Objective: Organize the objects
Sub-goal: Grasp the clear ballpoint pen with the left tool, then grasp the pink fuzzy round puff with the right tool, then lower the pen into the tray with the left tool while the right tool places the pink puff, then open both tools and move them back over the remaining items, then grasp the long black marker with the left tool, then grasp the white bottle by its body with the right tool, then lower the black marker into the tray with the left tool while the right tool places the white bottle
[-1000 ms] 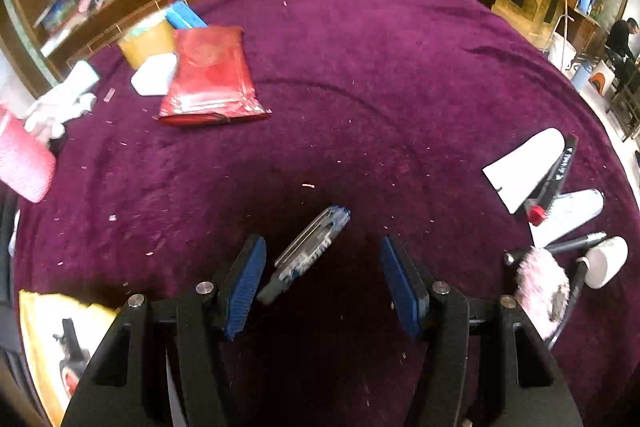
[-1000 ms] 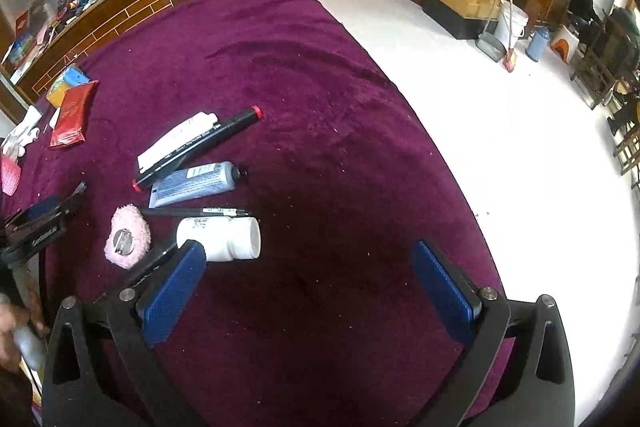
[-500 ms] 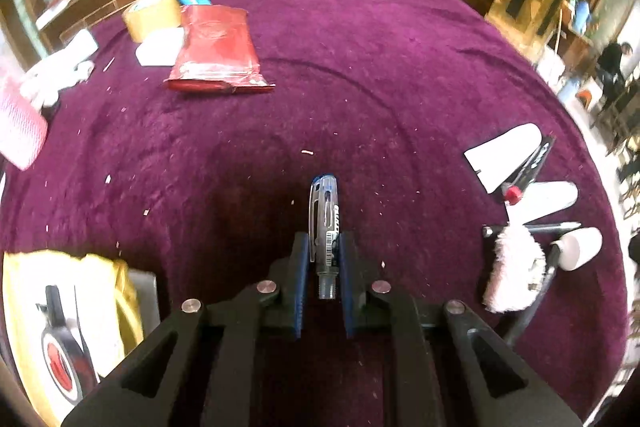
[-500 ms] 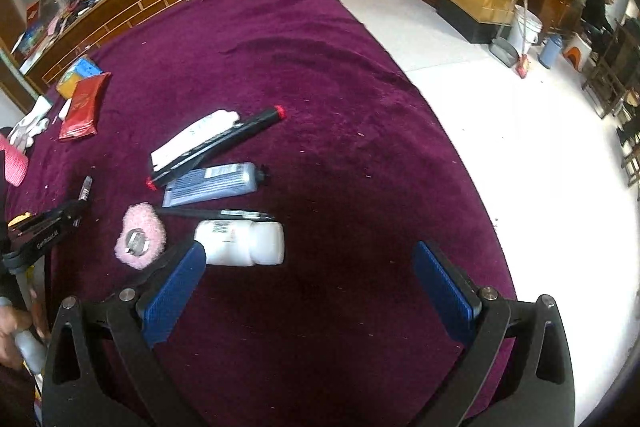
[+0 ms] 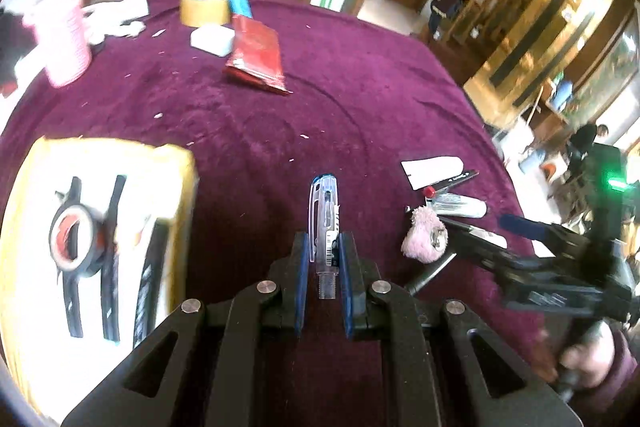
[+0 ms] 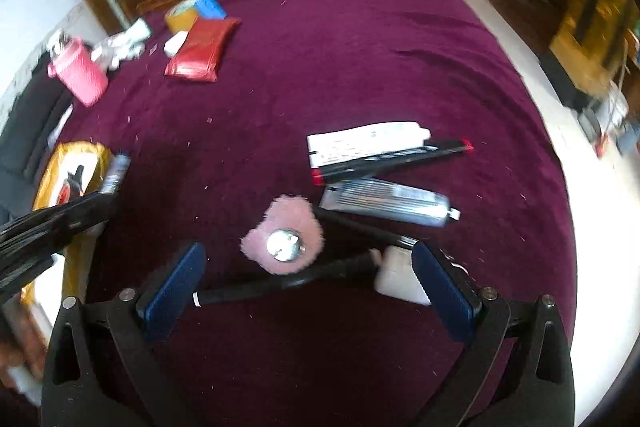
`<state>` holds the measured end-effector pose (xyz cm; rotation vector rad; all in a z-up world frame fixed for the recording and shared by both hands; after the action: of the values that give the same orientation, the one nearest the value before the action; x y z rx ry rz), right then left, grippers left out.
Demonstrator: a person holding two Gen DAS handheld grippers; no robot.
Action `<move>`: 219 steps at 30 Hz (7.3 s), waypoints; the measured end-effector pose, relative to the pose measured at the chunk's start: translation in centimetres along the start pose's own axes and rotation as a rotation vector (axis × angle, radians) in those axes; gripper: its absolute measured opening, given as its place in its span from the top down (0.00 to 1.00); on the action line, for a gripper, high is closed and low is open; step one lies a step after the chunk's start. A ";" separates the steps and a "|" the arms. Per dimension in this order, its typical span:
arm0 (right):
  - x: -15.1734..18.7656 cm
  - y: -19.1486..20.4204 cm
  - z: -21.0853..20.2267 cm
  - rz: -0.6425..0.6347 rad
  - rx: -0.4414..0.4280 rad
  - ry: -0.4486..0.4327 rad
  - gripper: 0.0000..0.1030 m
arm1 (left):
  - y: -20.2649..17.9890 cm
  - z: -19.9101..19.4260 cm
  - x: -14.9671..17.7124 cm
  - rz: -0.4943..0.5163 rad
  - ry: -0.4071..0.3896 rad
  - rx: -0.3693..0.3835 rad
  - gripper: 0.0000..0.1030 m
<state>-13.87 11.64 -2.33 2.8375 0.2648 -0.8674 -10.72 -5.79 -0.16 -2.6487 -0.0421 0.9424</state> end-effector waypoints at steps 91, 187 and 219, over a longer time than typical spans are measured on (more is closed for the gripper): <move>6.9 35.9 2.9 -0.075 -0.362 0.286 0.49 | 27.2 -16.9 6.2 -0.299 -0.038 -0.151 0.47; 3.9 -7.0 0.8 0.046 -0.062 0.139 0.09 | -9.8 6.8 9.6 0.269 0.219 0.041 0.88; 4.2 4.6 -2.0 0.254 -0.309 0.200 0.69 | 4.3 -7.8 8.8 -0.028 0.064 0.041 0.88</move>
<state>-8.43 8.09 -2.60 2.5926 0.0529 -0.4486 0.63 -10.95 -1.23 -2.6313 -0.0440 0.8399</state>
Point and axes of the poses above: each gripper's, at about its wrist camera, not at the fingertips, and z roughly the way its jaws point, y to its left, x to its underside, the point moved 10 cm from there along z, roughly the way its jaws point, and after that the axes turned 8 degrees about -y, right-handed, at the moved point
